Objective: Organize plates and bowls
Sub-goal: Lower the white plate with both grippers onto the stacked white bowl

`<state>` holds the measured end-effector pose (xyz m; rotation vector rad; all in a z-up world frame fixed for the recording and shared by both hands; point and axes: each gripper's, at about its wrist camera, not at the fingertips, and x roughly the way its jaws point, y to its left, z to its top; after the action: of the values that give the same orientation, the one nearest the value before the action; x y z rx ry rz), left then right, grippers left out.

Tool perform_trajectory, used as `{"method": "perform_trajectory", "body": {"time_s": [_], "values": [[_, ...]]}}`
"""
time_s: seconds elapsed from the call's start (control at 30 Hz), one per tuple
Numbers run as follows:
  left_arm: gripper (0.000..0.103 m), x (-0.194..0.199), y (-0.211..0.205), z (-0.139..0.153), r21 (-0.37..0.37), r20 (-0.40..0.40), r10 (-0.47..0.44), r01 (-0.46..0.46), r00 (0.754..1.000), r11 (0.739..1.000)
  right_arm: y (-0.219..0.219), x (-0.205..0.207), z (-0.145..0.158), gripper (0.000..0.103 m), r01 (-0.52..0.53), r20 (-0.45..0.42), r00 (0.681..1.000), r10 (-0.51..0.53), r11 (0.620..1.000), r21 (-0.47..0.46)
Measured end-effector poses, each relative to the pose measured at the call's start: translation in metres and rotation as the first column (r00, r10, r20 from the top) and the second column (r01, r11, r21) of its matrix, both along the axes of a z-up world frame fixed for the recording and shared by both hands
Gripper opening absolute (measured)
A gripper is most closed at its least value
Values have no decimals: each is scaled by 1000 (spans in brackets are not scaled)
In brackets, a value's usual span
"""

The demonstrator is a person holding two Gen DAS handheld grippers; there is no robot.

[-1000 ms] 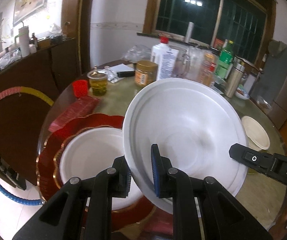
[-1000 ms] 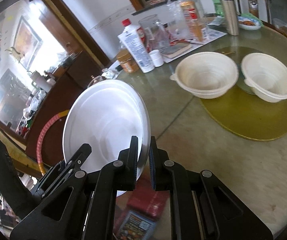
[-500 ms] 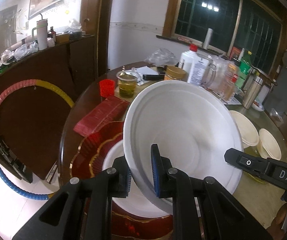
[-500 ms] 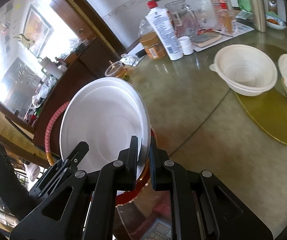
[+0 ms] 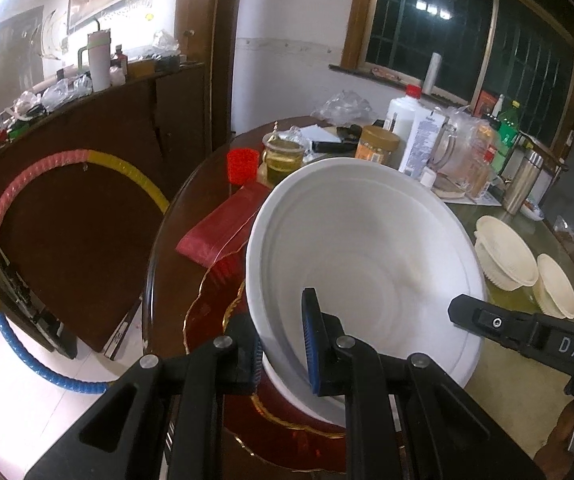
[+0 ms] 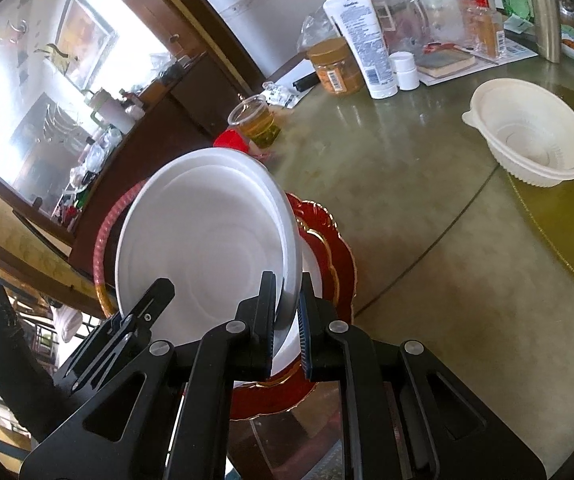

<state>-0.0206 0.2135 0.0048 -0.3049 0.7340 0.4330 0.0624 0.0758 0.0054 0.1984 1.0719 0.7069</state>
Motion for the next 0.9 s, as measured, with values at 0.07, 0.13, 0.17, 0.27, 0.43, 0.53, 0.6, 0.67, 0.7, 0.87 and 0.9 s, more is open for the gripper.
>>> {"method": "perform_trajectory", "body": {"time_s": [0.07, 0.13, 0.17, 0.27, 0.43, 0.53, 0.6, 0.67, 0.7, 0.87, 0.9], "values": [[16, -2, 3, -2, -1, -6, 2, -2, 1000, 1000, 3, 0, -3, 10, -7, -6, 1000, 7, 1000, -7], [16, -3, 5, -4, -3, -11, 7, -7, 1000, 1000, 6, 0, -4, 10, -14, -10, 1000, 14, 1000, -12], [16, -3, 6, -4, -3, -14, 8, -8, 1000, 1000, 7, 0, -5, 10, -15, -11, 1000, 15, 1000, -13], [16, -3, 8, -7, -5, -21, 14, -14, 1000, 1000, 11, 0, -7, 10, -24, -17, 1000, 23, 999, -22], [16, -3, 10, -11, -9, -34, 15, -15, 999, 1000, 12, 0, -10, 10, -27, -22, 999, 26, 999, -28], [16, -3, 11, -13, -9, -40, 15, -15, 999, 1000, 14, 0, -12, 10, -30, -23, 999, 29, 999, -32], [16, -4, 11, -14, -13, -43, 17, -17, 999, 1000, 15, 0, -13, 10, -33, -27, 999, 32, 999, -35], [16, -4, 11, -14, -12, -45, 14, -15, 999, 1000, 14, 1, -14, 10, -32, -31, 999, 31, 999, -34], [16, -5, 12, -14, -14, -44, 14, -15, 999, 1000, 15, 1, -15, 10, -32, -34, 999, 31, 999, -31], [16, -6, 11, -15, -13, -44, 13, -13, 999, 1000, 14, 1, -15, 10, -31, -35, 999, 30, 999, -31], [16, -6, 11, -14, -15, -43, 13, -13, 999, 1000, 14, 1, -15, 10, -31, -35, 999, 30, 999, -30]]}}
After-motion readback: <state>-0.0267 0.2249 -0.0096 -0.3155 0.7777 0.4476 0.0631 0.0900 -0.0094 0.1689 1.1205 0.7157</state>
